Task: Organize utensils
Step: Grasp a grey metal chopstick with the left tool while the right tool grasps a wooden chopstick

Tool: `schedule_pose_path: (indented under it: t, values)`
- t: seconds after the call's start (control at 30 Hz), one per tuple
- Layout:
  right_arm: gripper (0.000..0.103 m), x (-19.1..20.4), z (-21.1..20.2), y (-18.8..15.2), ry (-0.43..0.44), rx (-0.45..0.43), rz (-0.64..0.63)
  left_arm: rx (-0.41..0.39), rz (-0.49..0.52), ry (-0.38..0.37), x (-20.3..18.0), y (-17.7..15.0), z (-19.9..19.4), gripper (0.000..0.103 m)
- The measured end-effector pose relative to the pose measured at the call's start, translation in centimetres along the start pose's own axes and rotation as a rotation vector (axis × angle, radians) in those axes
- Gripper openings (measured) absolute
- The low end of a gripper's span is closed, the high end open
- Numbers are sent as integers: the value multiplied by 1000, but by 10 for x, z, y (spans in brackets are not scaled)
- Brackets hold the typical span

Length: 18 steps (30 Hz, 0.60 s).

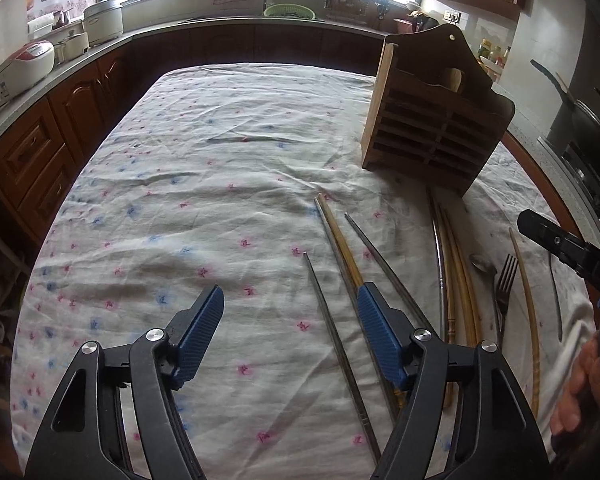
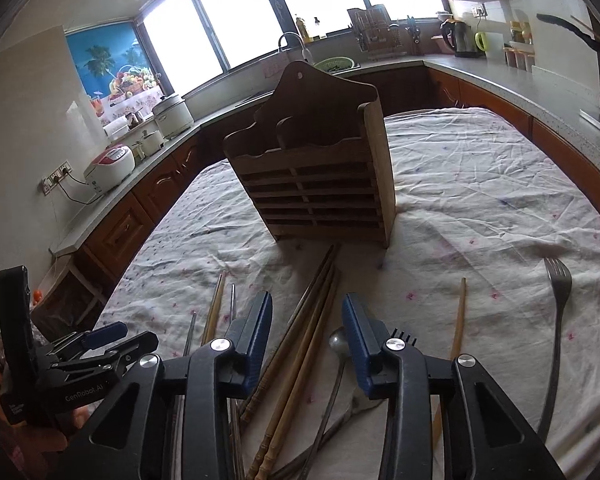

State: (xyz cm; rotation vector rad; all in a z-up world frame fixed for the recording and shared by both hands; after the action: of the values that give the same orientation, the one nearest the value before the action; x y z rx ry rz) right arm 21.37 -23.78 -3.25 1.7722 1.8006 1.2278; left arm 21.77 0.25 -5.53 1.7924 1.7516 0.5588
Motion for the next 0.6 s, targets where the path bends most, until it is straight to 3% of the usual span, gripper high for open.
schedule_pose_path:
  t: [0.13, 0.2, 0.43, 0.53, 0.6]
  values:
    - [28, -4, 26, 6, -11, 51, 8, 49, 3, 1, -3, 4, 18, 64]
    - [24, -7, 40, 8, -28, 83, 16, 71, 6, -6, -4, 4, 25, 55]
    - [14, -15, 74, 5, -71, 172, 15, 132, 8, -27, -5, 5, 45, 42]
    - [11, -16, 85, 2, -100, 211, 0, 132, 42, -15, -10, 7, 48, 41]
    - [10, -17, 88, 2, -99, 216, 0, 131, 69, -2, -14, 8, 51, 34]
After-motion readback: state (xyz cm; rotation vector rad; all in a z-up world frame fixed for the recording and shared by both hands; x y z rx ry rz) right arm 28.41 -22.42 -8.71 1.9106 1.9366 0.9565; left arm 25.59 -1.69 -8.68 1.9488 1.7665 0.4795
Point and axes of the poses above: each gripper's, at about its wrist camera, not at the fingertips, and z roughly the way its jaws point, x to its left, y to its top, the point moved 1 cm from there along z, roughly the way its jaws point, and after that the axes turned 3 degrees about -x, right-handed, at the moved point
